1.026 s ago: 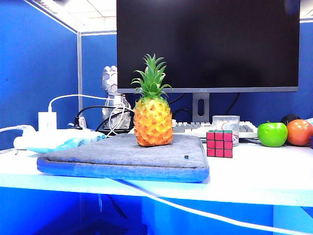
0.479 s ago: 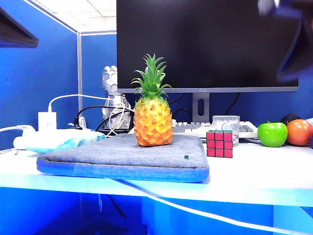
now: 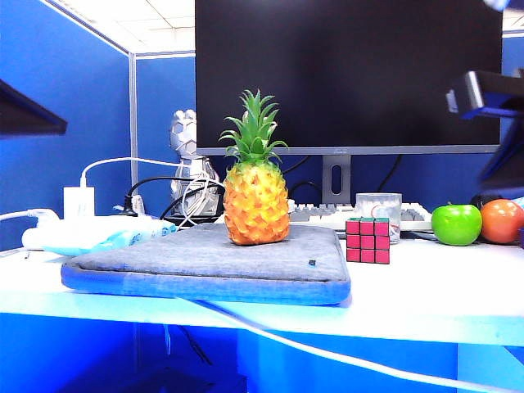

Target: Rotate the Rubik's Cube so that its red face is facing towards you.

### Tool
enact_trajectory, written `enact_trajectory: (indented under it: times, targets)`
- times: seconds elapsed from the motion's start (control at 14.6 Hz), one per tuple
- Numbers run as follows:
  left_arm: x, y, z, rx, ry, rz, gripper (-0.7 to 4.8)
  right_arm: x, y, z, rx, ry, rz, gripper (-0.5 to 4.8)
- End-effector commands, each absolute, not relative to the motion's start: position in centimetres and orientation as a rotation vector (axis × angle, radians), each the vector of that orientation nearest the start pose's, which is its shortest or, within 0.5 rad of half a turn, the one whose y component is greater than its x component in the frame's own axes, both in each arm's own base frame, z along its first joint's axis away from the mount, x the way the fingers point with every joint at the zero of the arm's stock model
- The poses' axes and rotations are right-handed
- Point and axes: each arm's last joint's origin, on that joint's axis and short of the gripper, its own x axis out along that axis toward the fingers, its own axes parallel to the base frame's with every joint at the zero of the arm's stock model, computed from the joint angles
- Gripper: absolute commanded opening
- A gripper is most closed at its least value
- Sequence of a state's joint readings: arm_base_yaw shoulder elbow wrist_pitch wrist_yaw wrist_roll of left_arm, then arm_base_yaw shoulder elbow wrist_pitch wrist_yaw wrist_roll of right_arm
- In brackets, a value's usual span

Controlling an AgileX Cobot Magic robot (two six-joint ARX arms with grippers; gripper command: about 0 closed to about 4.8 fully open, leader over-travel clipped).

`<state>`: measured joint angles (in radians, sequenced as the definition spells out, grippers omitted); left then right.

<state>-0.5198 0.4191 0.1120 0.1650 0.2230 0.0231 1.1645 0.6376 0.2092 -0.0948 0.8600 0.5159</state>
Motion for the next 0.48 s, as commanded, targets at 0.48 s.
enact_trajectory:
  times: [0.48]
  targets:
    - [10.61, -6.74, 18.07, 0.095, 0.106, -0.725, -0.01, 7.17, 10.63, 15.02, 0.046, 0.377, 0.232, -0.01]
